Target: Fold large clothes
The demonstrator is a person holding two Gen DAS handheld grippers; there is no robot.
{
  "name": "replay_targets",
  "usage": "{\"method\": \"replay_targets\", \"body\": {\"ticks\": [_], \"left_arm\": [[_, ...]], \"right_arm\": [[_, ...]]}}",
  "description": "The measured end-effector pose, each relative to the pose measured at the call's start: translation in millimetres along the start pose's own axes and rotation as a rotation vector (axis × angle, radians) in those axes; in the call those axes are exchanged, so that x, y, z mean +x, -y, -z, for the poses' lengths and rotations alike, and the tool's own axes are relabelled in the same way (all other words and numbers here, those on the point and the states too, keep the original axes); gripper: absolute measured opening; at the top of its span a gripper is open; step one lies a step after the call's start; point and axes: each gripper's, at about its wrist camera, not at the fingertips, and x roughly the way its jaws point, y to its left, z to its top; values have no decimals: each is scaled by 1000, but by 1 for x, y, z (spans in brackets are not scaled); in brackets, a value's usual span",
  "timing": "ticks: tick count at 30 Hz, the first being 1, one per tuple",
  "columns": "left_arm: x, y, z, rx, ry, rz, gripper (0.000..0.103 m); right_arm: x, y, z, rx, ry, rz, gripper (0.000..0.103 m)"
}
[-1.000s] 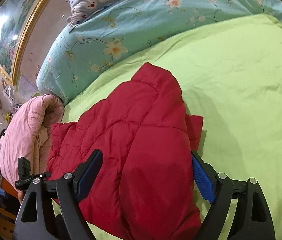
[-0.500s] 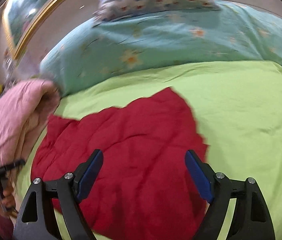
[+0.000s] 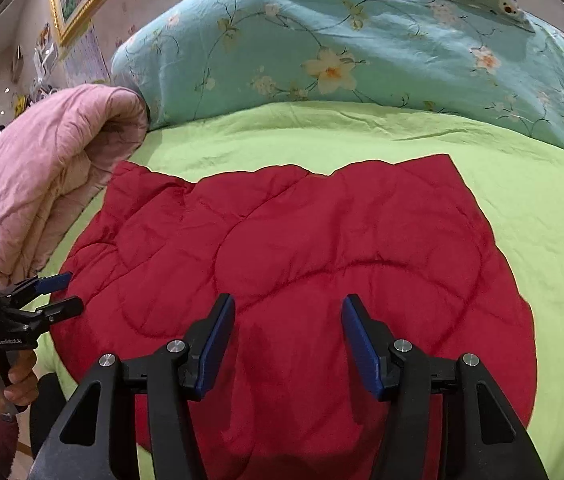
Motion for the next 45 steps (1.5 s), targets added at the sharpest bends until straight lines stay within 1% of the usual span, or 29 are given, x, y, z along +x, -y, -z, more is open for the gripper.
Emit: {"method": "replay_targets", "body": {"ticks": [3,7,10,11,13,16,19,24,29,32,34,35,37,39,42,43,45], "left_arm": [[7,-1,-6,1,-9,-2,87],[23,-7,-18,-31,-31,-16,87],[40,-16,-30,-86,-55,-28,87],[44,-17,-32,-94,-60,-30,87],[57,-20,-39,-100,-73,-48,87],[71,-24,-41,-121,-96,-58,88],[79,-25,-40,-127,-110,-89,88],[78,-24,-33,-125,-100,-111,88],[79,-23,-36,-119,-106,-124,88],[80,-21,-37,-108,-114,-137,88],[80,-20,-37,-103,-114,-146,88],[80,-20,-37,-103,-115,-148,88],[80,-20,-37,-103,-115,-154,89],[80,-19,-37,-100,-115,-162,89],[79,-18,-37,-98,-114,-168,89],[78,-18,-37,-98,-115,-170,89],[75,-16,-38,-95,-111,-184,88]], "right_arm": [[16,9,-9,5,-29,42,57],[41,28,-14,44,-72,113,57],[54,52,-14,110,-75,221,60],[57,60,-13,135,-80,227,62],[62,80,-12,206,-92,212,63],[64,94,-9,231,-88,251,66],[67,106,-5,277,-90,233,69],[68,107,-1,263,-84,261,74],[72,110,-3,269,-85,256,75],[63,109,-5,276,-70,260,74],[44,103,-4,279,-33,267,74],[28,97,-2,275,1,260,74],[-6,76,5,238,64,205,75],[-25,53,16,173,77,167,76],[-35,26,35,92,50,152,76],[-31,21,41,72,24,165,76],[-14,23,50,44,-36,220,77]]}}
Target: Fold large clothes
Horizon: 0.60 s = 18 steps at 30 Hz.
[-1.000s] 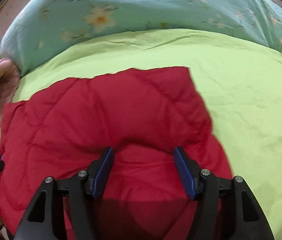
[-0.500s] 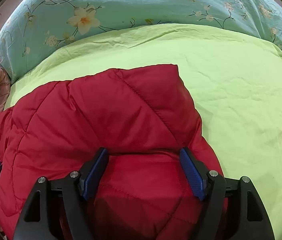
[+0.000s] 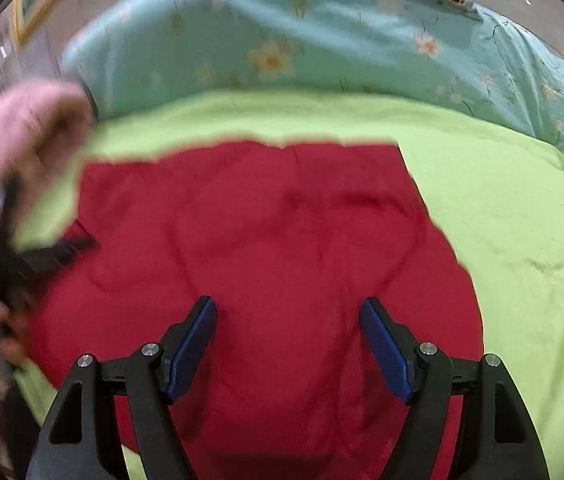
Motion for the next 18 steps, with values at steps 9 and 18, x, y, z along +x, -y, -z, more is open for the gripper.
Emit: {"method": "replay_targets", "body": {"ticks": [9,18], "left_arm": [[-80,16,34,15,65,37,87],[-82,34,84,53,17,40,88]], "right_arm": [[-16,19,-1,88,27,-51,80],[-47,-9,19,-20,58,-66,81]]}}
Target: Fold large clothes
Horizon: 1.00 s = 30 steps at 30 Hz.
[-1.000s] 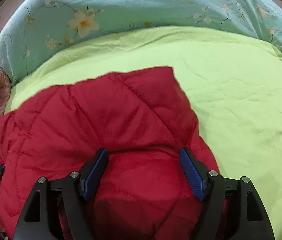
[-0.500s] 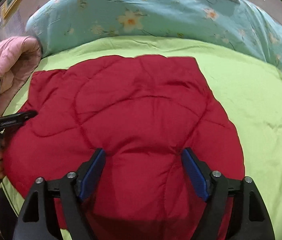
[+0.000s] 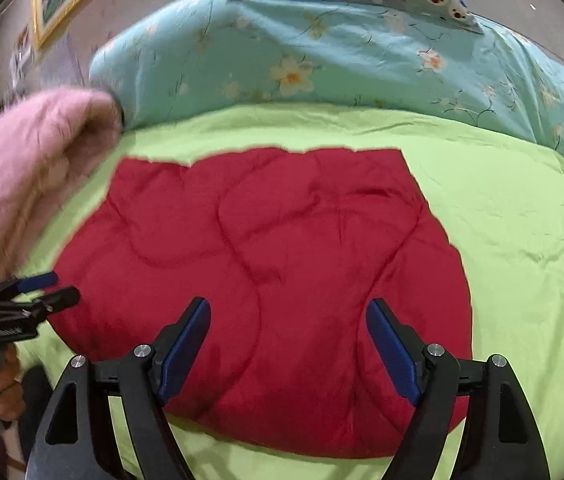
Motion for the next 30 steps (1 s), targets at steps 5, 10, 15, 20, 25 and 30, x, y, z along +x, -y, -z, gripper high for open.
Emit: {"method": "replay_targets", "body": {"ticks": [5,10,15,20,25,30], "left_arm": [[10,-1,6,-11,-15,-7,92],[21,-4,9,-30,-26,-33,100],[21,-1,15,-18,-19,-43,102],[18,-3,15,-31,-28,-40,102],[12,1,15,-20,-28,-66,101],[-1,6,23,-13,-23,-80,101]], "right_arm": [[39,12,21,46,-95,16,85],[53,9,19,35,-102,24,92],[53,11,25,38,-81,19,93],[45,12,29,53,-61,25,93],[27,7,40,45,-62,42,92],[16,6,46,33,-77,45,92]]}}
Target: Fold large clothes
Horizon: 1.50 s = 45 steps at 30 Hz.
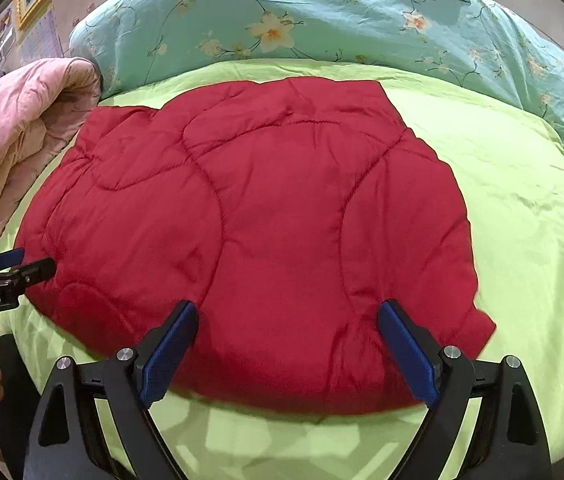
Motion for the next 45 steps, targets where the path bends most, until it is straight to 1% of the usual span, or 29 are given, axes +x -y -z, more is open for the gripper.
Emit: {"method": "replay_targets", "body": {"ticks": [7,13,17,25,30,38,42,45], "left_arm": [[-8,-6,13,-25,-16,8,101],[-14,1,18,-1,-10,-6,101],[-16,5,21,13,-15,-9,101],[-30,10,25,42,15,-12,101],[-35,11,26,53,25,-13,101],[-41,8,28,35,27,-8,101],[-47,7,31,41,41,-11,101],[-54,8,35,39,53,3,101]], "right_arm": [[-15,1,11,23,-1,-27,92],[-27,-1,18,47,3,-57,92],[-31,-6,22,42,0,-64,92],[-39,-21,25,13,-4,-91,93],[-38,-28,26,-3,-13,-91,93],[-38,-38,29,-14,-28,-107,93],[-42,-43,32,-34,-27,-108,93],[-44,-45,35,-44,-34,-112,93]]}}
